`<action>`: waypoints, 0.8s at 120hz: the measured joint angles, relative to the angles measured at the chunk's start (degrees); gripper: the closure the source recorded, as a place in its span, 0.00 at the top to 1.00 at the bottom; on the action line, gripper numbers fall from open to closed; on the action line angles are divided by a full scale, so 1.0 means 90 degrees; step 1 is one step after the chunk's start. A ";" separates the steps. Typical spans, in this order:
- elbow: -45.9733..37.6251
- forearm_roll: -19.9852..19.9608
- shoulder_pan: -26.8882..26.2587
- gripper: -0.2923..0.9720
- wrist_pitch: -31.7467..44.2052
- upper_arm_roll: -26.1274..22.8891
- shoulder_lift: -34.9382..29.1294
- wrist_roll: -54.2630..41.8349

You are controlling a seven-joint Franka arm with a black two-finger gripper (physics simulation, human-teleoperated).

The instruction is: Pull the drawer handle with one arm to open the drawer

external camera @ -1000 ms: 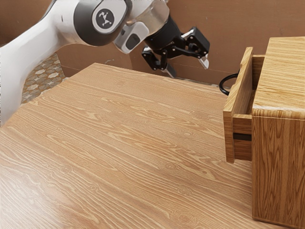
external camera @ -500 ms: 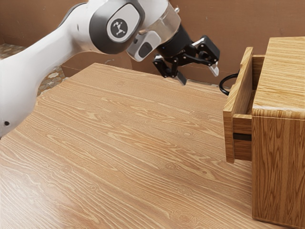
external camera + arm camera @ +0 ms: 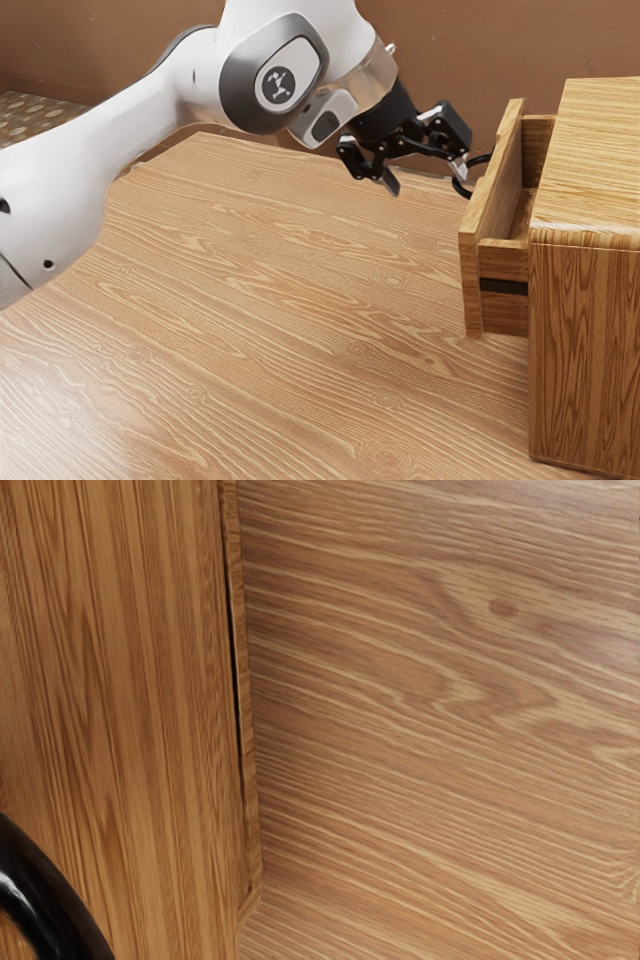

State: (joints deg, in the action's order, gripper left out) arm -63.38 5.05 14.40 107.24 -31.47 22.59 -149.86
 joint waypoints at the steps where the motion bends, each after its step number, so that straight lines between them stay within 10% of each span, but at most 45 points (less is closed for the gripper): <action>1: -0.0002 0.0001 0.0005 0.77 0.0000 0.0002 -0.0003 0.0001; 96: -0.0041 0.0439 0.0424 0.77 -0.1696 0.0601 -0.2217 0.1460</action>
State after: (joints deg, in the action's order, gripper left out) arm -63.75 9.00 18.21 91.98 -26.06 2.63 -136.73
